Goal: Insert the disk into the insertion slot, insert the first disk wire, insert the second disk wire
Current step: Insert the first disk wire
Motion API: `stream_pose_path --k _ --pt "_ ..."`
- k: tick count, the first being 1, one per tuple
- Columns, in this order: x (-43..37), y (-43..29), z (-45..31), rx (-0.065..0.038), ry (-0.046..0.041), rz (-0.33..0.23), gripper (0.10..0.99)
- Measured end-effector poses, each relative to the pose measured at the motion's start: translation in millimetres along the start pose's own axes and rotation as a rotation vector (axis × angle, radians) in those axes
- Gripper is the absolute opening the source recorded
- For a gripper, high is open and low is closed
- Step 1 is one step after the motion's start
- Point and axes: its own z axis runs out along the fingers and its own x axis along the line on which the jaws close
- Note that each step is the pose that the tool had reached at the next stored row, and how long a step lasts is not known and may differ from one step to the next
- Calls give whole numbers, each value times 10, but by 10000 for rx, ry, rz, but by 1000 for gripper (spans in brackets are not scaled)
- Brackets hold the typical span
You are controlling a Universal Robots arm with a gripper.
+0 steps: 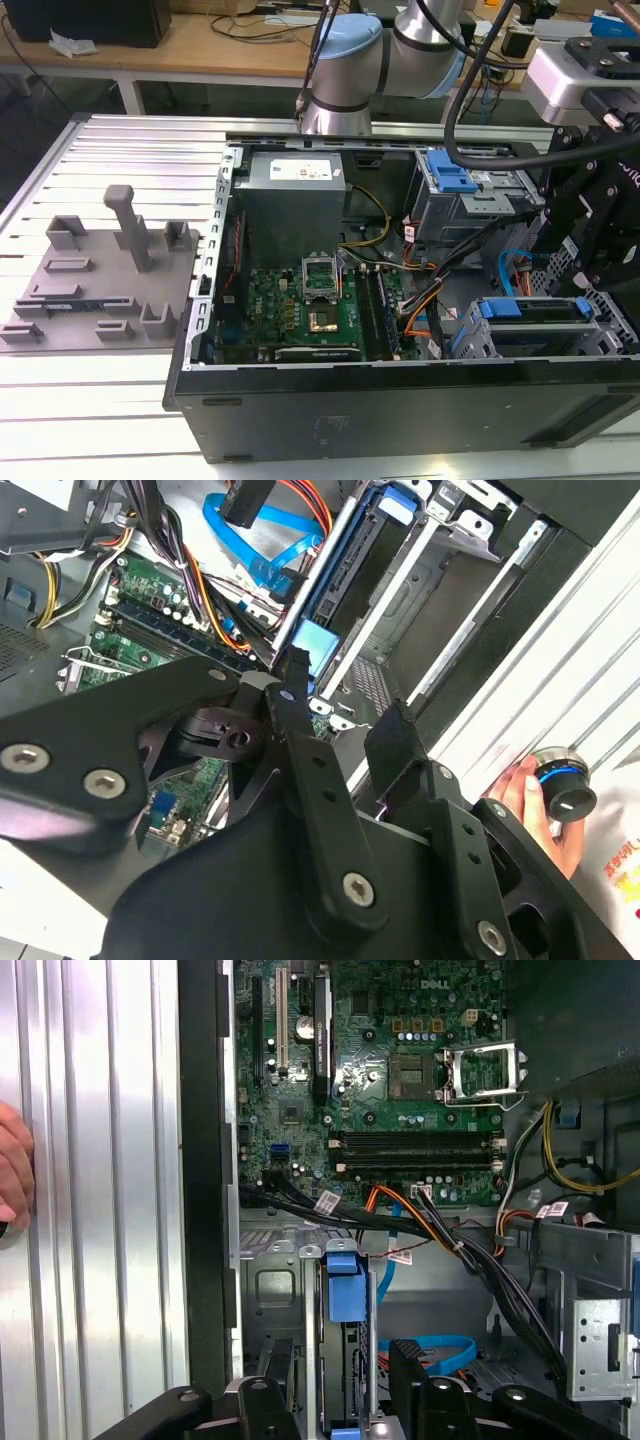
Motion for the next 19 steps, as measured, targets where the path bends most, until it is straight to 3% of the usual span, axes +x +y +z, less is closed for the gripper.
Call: stream_pose_path --k 7,9,10,12,15,17,18,19 --pt "0 0 0 0 5 -1 502" --pt "-9 0 0 2 138 -4 502" --pt "-39 0 2 6 410 -11 502" --pt "-88 1 3 11 759 -19 502" --pt "-255 4 3 25 1766 -43 502" --pt "-328 5 2 31 2111 -51 502" --pt "-453 7 4 39 2655 -64 502" --pt "-514 8 5 43 2917 -70 502"
